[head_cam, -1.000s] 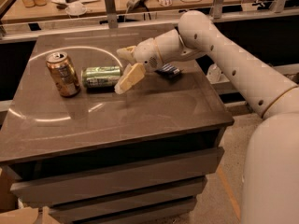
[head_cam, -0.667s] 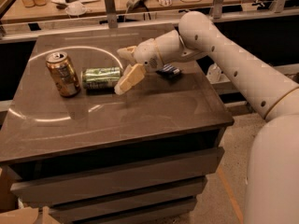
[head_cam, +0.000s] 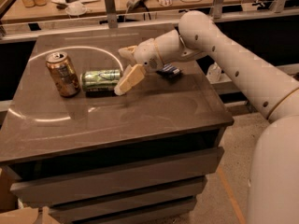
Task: Move green can near orange can
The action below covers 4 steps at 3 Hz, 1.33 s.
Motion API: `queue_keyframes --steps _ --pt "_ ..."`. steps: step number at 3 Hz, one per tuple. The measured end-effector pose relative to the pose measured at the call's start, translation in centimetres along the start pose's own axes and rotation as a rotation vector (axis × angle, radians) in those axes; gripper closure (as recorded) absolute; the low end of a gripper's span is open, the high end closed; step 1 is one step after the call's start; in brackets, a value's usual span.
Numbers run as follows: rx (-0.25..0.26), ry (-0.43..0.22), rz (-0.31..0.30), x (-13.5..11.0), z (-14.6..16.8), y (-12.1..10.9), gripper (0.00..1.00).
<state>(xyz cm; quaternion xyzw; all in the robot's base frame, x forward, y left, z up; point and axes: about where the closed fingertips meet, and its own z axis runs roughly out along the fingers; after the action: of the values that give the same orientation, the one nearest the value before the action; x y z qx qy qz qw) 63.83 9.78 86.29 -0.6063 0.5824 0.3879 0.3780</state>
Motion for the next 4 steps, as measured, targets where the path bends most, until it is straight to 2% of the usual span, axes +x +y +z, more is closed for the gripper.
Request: queue_keyframes --steps 2,3,4 --pt "0.051 0.017 0.004 0.7 -0.9 -0.6 0.0" --pt "0.132 0.016 0.039 1.9 -3.3 -1.5 0.0" --pt "0.262 0.012 0.081 3.4 -7.3 -3.0 0.0"
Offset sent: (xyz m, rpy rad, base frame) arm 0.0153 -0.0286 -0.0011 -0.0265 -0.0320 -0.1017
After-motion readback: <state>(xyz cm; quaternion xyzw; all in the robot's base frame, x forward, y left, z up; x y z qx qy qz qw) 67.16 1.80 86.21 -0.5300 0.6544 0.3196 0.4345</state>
